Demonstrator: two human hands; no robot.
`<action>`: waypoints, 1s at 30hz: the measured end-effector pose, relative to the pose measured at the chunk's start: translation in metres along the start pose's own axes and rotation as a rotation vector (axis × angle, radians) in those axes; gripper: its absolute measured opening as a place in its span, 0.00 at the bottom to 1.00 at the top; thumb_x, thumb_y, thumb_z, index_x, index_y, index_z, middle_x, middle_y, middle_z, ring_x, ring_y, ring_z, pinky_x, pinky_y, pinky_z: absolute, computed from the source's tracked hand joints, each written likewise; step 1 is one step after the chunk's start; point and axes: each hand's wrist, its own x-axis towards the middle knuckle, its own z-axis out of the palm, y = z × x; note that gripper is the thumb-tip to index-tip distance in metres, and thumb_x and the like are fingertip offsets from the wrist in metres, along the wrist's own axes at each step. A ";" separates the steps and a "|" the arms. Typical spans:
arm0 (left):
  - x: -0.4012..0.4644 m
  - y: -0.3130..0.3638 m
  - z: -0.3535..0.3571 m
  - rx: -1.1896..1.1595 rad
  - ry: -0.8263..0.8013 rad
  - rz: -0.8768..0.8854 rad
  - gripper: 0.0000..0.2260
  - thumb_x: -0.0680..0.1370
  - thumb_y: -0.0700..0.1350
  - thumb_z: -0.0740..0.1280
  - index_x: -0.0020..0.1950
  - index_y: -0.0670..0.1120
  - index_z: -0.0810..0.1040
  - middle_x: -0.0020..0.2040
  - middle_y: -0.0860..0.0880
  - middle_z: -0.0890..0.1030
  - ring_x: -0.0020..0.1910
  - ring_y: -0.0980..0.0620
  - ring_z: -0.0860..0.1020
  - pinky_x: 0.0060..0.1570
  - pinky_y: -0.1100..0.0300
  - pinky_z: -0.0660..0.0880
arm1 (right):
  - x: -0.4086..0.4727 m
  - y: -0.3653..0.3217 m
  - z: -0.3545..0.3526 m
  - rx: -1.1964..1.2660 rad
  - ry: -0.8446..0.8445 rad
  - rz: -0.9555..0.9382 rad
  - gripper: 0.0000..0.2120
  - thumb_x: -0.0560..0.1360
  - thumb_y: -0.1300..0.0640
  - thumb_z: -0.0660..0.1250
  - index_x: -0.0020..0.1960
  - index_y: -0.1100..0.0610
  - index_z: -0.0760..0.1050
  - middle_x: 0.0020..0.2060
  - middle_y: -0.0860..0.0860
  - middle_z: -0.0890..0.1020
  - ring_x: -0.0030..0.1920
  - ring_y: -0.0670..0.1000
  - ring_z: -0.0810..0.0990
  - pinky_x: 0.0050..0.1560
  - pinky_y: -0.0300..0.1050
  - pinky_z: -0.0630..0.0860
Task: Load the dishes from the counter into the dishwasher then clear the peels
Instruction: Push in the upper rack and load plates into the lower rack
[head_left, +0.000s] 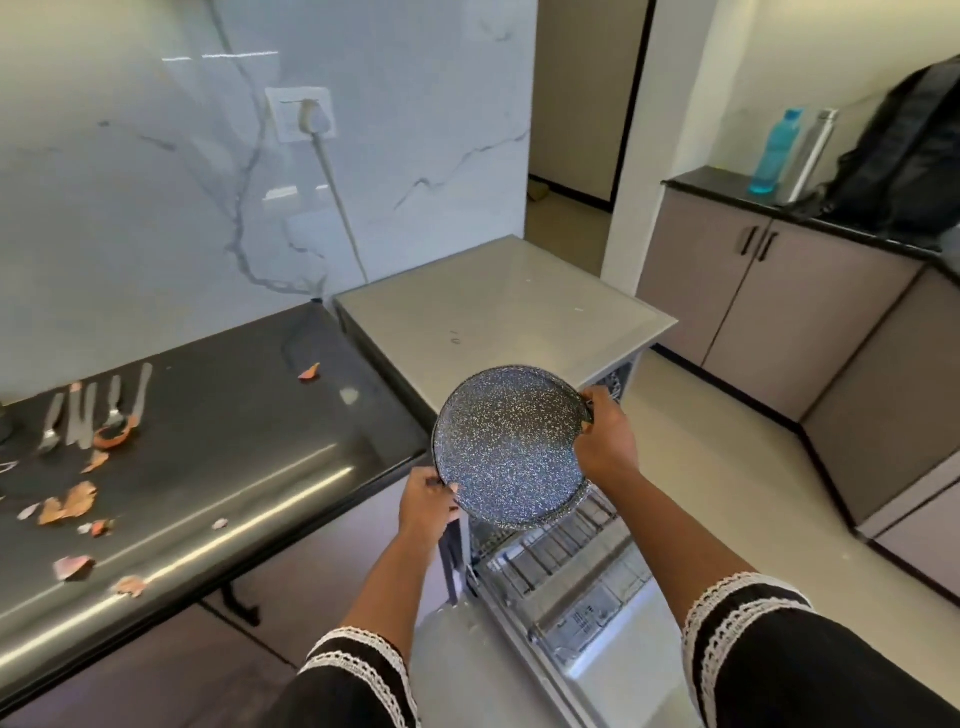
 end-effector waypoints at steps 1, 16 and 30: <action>-0.001 0.001 0.017 -0.002 -0.019 -0.001 0.09 0.78 0.31 0.64 0.48 0.45 0.70 0.43 0.43 0.77 0.43 0.45 0.76 0.39 0.57 0.74 | 0.005 0.013 -0.010 0.009 0.009 0.018 0.29 0.70 0.76 0.56 0.63 0.50 0.67 0.56 0.54 0.77 0.45 0.51 0.78 0.44 0.55 0.82; -0.031 0.005 0.183 0.122 -0.266 0.021 0.29 0.77 0.28 0.62 0.76 0.45 0.62 0.71 0.40 0.70 0.65 0.43 0.73 0.50 0.58 0.77 | 0.035 0.155 -0.106 0.010 0.115 0.077 0.21 0.70 0.75 0.57 0.59 0.58 0.66 0.51 0.55 0.75 0.44 0.52 0.74 0.33 0.41 0.66; -0.012 0.013 0.228 0.383 -0.446 0.216 0.31 0.77 0.35 0.67 0.76 0.55 0.62 0.75 0.47 0.63 0.73 0.47 0.65 0.68 0.49 0.67 | 0.051 0.198 -0.106 -0.105 0.147 -0.004 0.22 0.65 0.78 0.57 0.53 0.59 0.68 0.48 0.54 0.74 0.42 0.57 0.72 0.37 0.46 0.66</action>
